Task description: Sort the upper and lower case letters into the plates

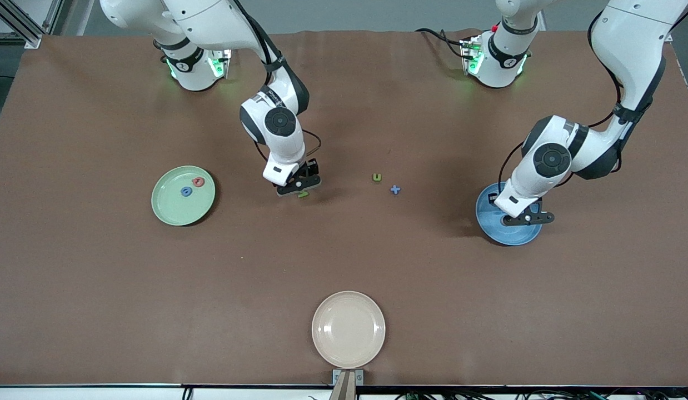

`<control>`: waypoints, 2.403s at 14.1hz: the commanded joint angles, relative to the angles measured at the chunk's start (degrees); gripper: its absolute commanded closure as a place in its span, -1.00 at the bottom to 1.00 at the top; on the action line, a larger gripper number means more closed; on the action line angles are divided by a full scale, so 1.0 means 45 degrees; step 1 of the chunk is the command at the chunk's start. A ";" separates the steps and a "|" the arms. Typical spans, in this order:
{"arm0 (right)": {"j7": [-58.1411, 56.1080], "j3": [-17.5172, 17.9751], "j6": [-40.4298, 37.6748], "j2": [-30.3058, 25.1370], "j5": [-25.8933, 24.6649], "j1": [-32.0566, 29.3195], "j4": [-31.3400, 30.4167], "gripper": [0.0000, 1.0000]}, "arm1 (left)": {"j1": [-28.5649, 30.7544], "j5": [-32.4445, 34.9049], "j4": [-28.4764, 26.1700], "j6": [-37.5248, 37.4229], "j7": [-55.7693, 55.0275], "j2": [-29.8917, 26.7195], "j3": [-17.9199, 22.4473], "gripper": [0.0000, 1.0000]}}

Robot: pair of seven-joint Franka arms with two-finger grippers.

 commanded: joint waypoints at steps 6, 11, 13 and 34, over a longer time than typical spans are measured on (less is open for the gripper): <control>-0.0415 0.0053 0.0023 0.0114 -0.0252 -0.0396 0.0072 0.03 | 0.0435 0.0402 -0.0245 0.0592 0.0050 0.0386 -0.0187 0.85; -0.0375 0.0053 -0.0289 0.0036 -0.0213 -0.0903 0.0013 1.00 | 0.0436 0.0402 -0.0012 0.0437 -0.0203 0.0074 -0.0614 -1.00; -0.0918 0.0053 -0.1066 -0.0391 -0.0213 -0.1701 0.0033 1.00 | 0.0436 0.0363 0.0358 -0.0302 -0.0669 -0.0102 -0.1122 -1.00; -0.9086 0.0033 -0.2849 -0.3520 -0.0213 -0.9341 -0.3112 0.30 | -0.6457 -0.0557 0.2880 0.0044 -1.6939 0.2690 -0.0794 -1.00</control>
